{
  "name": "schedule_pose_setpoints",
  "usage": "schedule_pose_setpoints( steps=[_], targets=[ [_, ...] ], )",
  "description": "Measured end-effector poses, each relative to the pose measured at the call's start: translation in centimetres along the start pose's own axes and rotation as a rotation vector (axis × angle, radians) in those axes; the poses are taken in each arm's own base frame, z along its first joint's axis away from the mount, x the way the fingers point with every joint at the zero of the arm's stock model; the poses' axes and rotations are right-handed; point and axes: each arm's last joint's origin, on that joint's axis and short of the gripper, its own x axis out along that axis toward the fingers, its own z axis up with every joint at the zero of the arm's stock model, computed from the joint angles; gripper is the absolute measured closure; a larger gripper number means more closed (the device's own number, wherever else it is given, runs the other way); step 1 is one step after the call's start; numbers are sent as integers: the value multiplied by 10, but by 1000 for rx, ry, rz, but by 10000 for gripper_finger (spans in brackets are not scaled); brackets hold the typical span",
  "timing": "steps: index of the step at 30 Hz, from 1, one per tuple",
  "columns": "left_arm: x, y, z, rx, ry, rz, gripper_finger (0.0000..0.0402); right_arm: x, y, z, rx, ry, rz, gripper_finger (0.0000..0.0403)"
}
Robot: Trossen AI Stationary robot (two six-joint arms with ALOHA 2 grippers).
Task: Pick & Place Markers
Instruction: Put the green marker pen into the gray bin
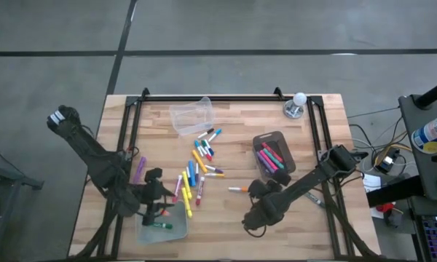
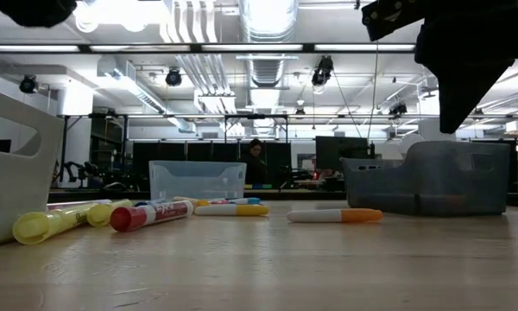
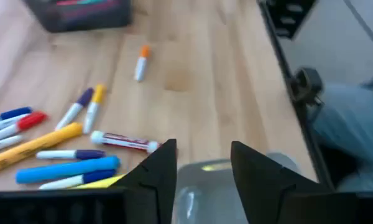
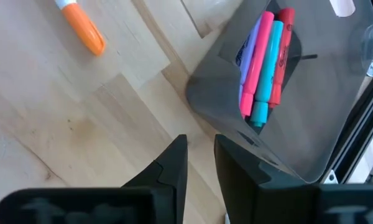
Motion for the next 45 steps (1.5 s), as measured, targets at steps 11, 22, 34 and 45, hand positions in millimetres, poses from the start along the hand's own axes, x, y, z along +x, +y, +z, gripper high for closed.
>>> schedule_pose_setpoints(
  steps=[11,22,34,45],
  targets=[
    [22,-28,20,112,103,5,301,6,0,-4,38,41,-11,321],
    [31,-34,20,116,78,-3,299,43,-11,-33,56,363,-160,251],
    [31,-34,20,128,62,4,299,76,-24,-59,-28,683,-213,221],
    [32,-34,20,127,61,4,299,102,-32,-64,-121,795,-148,242]
  ],
)
